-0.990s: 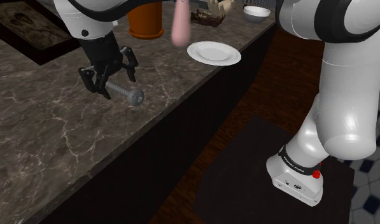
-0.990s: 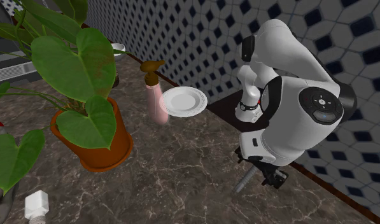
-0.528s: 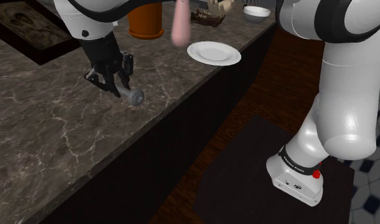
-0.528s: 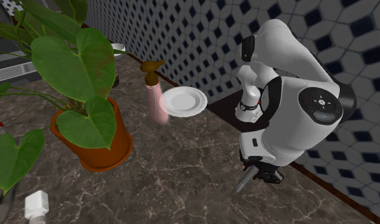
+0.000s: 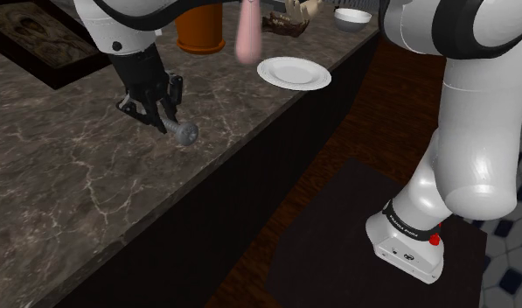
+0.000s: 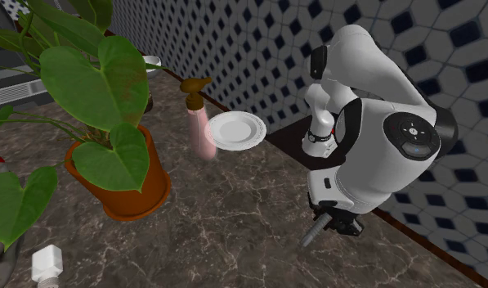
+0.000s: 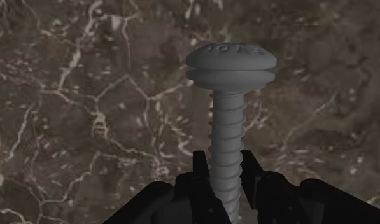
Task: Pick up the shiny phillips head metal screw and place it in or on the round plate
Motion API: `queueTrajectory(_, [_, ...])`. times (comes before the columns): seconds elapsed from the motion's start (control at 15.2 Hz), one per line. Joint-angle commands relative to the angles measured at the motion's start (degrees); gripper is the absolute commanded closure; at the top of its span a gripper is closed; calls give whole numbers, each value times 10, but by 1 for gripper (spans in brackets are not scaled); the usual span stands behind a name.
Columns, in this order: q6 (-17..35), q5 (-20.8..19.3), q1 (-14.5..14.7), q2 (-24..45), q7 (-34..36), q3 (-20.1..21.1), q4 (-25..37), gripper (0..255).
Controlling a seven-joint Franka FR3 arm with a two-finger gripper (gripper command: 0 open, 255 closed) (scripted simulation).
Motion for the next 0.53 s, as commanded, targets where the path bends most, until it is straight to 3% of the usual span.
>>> queueTrajectory(0.0, [-8,0,1,1,-1,0,9,255])
queueTrajectory(0.46, [-68,-4,14,12,-6,0,81,255])
